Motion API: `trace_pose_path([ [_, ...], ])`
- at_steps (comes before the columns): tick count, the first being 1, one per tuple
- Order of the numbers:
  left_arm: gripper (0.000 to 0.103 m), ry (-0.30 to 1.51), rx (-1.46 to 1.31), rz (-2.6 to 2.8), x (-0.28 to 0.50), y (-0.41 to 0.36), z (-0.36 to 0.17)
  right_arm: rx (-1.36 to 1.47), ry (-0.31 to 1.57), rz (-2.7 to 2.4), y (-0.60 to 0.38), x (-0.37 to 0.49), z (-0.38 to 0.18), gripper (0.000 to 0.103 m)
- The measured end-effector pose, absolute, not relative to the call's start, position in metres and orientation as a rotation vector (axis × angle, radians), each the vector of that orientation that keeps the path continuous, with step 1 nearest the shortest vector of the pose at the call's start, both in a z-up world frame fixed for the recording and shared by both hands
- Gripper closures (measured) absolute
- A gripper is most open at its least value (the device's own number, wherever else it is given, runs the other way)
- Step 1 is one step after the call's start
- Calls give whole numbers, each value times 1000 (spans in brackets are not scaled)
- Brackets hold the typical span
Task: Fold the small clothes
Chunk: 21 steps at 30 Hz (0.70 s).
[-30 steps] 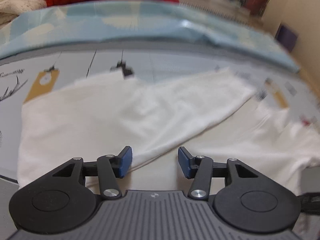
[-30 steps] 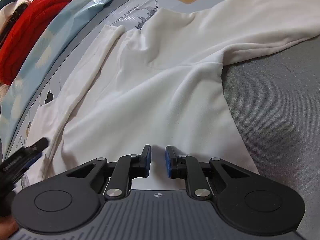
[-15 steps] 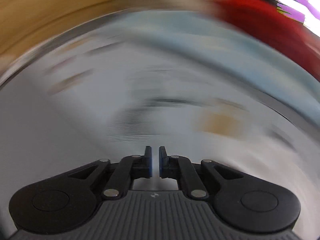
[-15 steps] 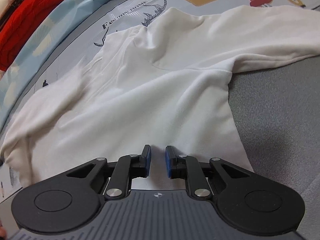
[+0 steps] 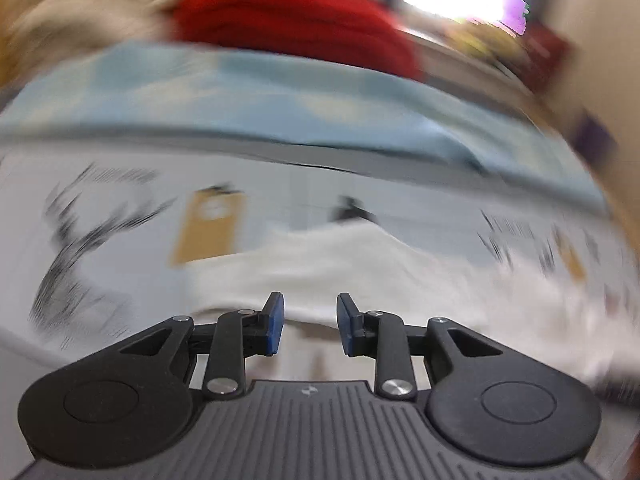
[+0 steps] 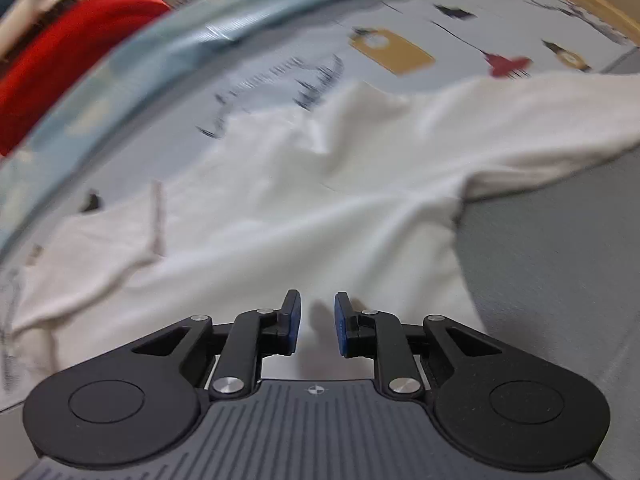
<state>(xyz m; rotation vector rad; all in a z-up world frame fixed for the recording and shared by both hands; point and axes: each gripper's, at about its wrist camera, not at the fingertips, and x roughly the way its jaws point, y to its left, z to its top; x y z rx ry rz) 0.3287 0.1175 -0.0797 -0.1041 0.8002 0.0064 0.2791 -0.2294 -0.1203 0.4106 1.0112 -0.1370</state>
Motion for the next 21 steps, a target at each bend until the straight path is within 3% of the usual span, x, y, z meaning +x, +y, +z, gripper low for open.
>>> trace_pose_path([
  [2,69,790,34,-67,328,86,-93,428,1016,-103,-230,280,-122,81],
  [8,47,750,194,-151,335,36,-121,467,1127,-131,-237,285,-146,79],
  [15,47,845,299,-134,363,-1,-160,442,1149,-117,-231,287,-143,74],
  [16,49,854,325,-124,366,-4,-166,443,1152,-118,-231,288,-144,74],
  [17,57,850,337,-117,367,-4,-169,444,1154,-117,-231,289,-144,73],
  [18,78,846,327,-116,369,-3,-168,446,1157,-116,-230,291,-145,73],
  [20,102,862,304,-101,374,2,-165,445,1162,-114,-230,294,-146,73],
  [21,102,861,293,-94,375,6,-163,443,1164,-112,-230,295,-147,73],
])
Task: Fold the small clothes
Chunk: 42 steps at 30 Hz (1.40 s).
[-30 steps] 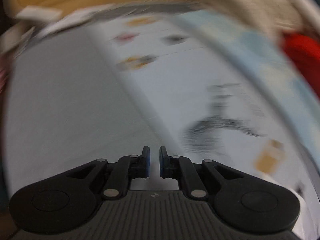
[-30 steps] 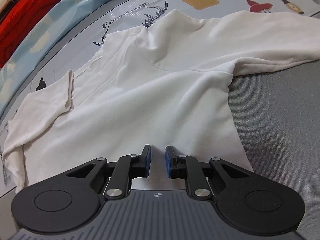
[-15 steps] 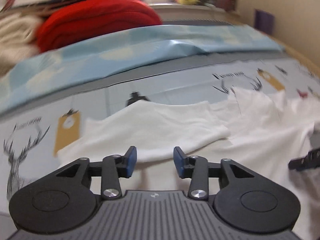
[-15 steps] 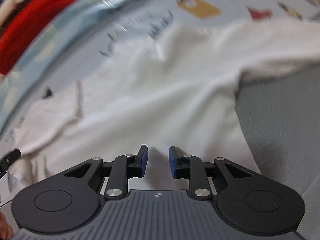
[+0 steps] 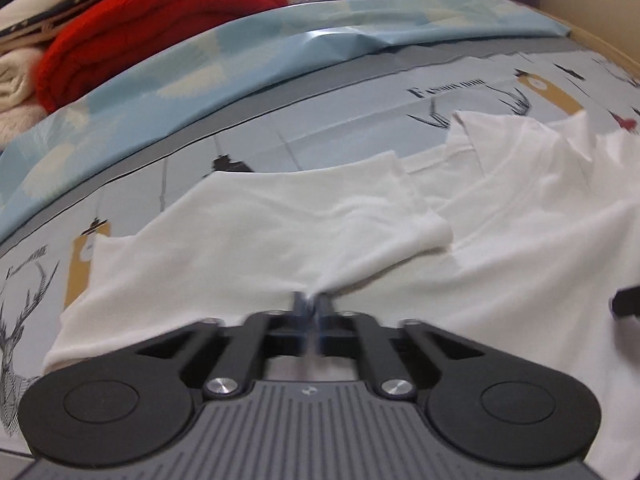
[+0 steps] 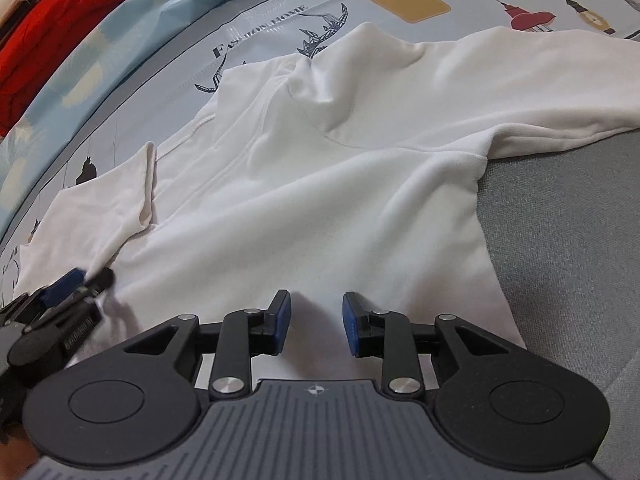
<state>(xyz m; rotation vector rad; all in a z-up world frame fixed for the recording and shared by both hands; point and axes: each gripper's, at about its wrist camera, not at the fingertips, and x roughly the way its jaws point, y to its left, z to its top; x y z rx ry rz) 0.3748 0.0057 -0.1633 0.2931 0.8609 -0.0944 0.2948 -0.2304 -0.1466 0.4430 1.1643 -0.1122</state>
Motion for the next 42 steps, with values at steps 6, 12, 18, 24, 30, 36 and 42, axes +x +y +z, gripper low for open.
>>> trace_pose_path([
  [6,102,783,211,-25,368,36,-123,422,1164,-113,-228,296,-147,73],
  [12,102,704,50,136,348,118,-67,399,1165,-130,-223,294,-144,73],
  [18,103,729,-150,484,303,252,-49,420,1169,-139,-218,289,-133,72],
  [24,101,715,-360,1016,232,401,-34,379,1134,-117,-205,280,-119,72],
  [30,89,729,-468,1026,203,440,-30,388,1158,-136,-203,273,-121,72],
  [36,73,747,-679,763,209,435,-46,378,1142,-120,-197,272,-112,71],
  [42,73,791,-705,848,190,462,-75,390,1145,-107,-195,274,-107,70],
])
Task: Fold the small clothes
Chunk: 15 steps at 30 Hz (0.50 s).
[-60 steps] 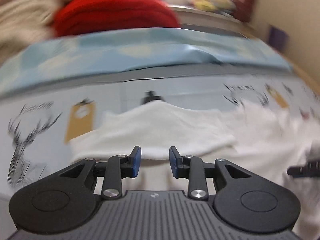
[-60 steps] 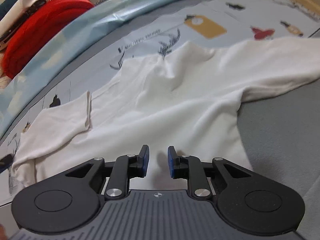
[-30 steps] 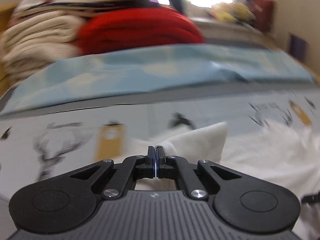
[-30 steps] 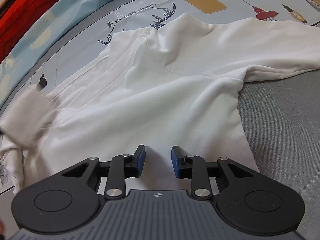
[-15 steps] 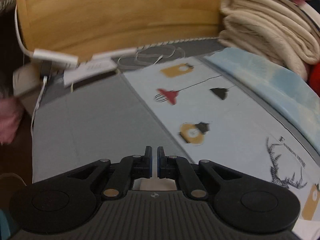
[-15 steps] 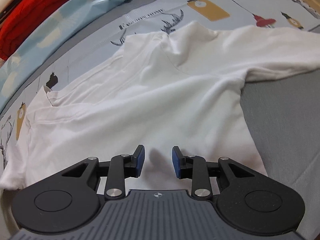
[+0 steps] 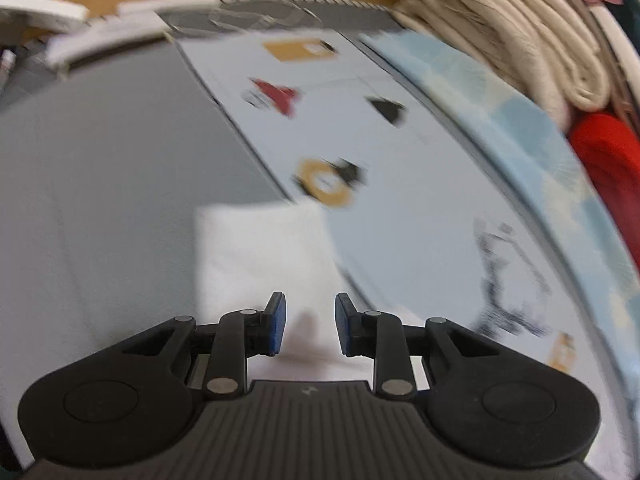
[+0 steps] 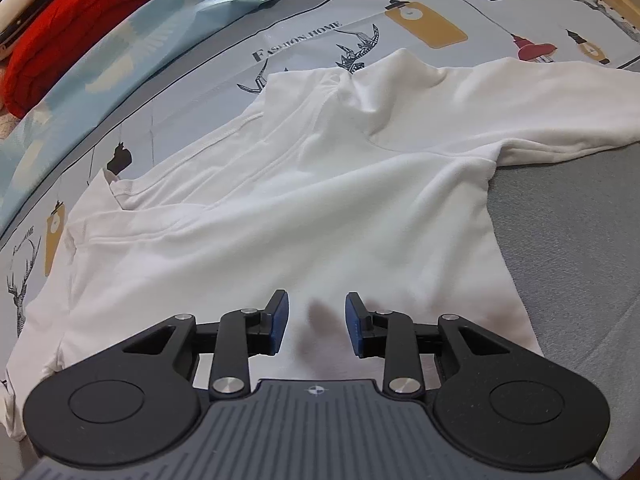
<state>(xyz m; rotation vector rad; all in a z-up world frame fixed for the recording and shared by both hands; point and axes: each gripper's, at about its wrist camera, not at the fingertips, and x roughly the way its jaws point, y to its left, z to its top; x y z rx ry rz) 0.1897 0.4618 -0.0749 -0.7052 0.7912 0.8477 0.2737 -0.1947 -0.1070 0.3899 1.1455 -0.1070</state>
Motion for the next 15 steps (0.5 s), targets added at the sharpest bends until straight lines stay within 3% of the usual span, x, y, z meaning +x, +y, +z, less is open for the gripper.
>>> trace_pose_path([
  [5,66,710,-683,919,166,501,-80,391,1144,-90,-193,275,-102,70],
  [15,65,769,-634,787,169,547,-124,381,1163,-101,-196,277,-106,70],
])
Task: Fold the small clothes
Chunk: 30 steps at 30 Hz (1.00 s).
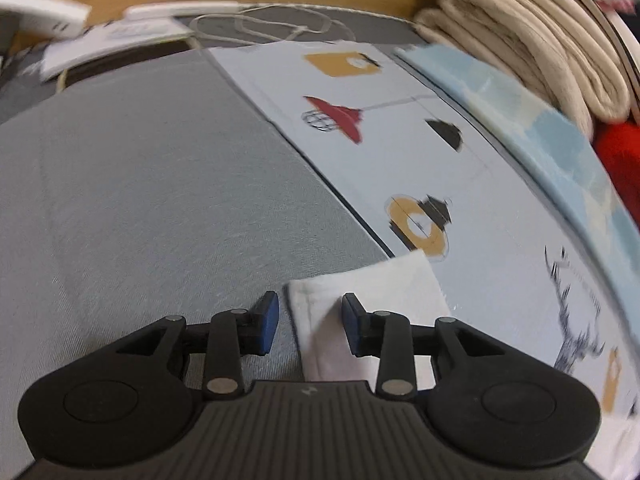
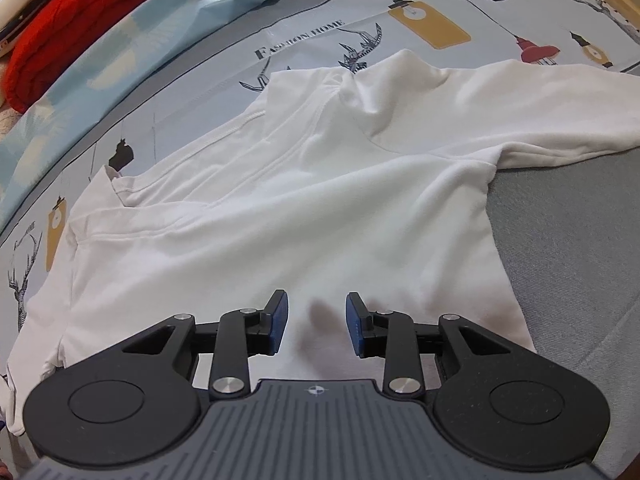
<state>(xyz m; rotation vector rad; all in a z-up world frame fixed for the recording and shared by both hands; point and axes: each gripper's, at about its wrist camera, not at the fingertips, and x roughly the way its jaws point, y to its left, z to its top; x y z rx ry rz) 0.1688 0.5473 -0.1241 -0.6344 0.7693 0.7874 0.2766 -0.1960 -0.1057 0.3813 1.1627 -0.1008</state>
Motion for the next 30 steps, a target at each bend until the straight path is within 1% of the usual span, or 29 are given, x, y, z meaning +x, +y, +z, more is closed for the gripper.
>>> trace_pose_path([
  [1,66,782,-587,766,174,545,-125,384,1165,-103,-196,277,-107,70],
  [2,88,810,-516,739,181,539,-124,384,1167,-105,-196,277,-107,70],
  [3,97,833,-452,740,185,535,-122,383,1168,-106,-196,277,-108,70],
  [5,97,788,-368,928,179,534,-110,378,1172,-107,-195,277,-109,70],
  [7,95,749,-434,1116,162,544,-101,377,1175,-108,-196,277,-111,70],
  [9,90,801,-556,1133,159,547,-101,376,1175,-113,-198,277,-111,70],
  [10,88,822,-557,1124,161,544,-100,375,1176,-115,-198,277,-112,70],
  [12,81,797,-475,1115,169,525,-88,374,1177,-115,-199,278,-112,70],
  [14,79,762,-431,1030,179,504,-78,377,1179,-118,-199,277,-112,70],
  [16,77,746,-447,911,190,487,-75,382,1177,-120,-200,277,-112,70],
  [19,72,764,-469,750,206,463,-81,391,1174,-129,-202,275,-111,70],
  [20,61,807,-493,697,214,458,-91,397,1175,-132,-204,274,-112,70],
  [21,52,885,-534,646,222,454,-105,405,1177,-135,-206,273,-113,70],
  [22,53,972,-569,621,227,451,-119,412,1178,-139,-209,272,-113,70],
  [23,56,1033,-557,645,230,443,-130,420,1179,-143,-212,271,-114,70],
  [24,57,1020,-464,686,233,430,-125,427,1179,-147,-215,270,-114,70],
  [25,57,1048,-337,722,245,412,-118,432,1178,-150,-218,270,-115,70],
  [26,57,1042,-271,713,254,397,-111,436,1177,-154,-222,269,-115,69],
  [27,57,996,-258,662,261,380,-102,443,1176,-157,-224,269,-115,69],
  [30,57,883,-297,458,279,326,-79,458,1169,-162,-232,268,-116,69],
])
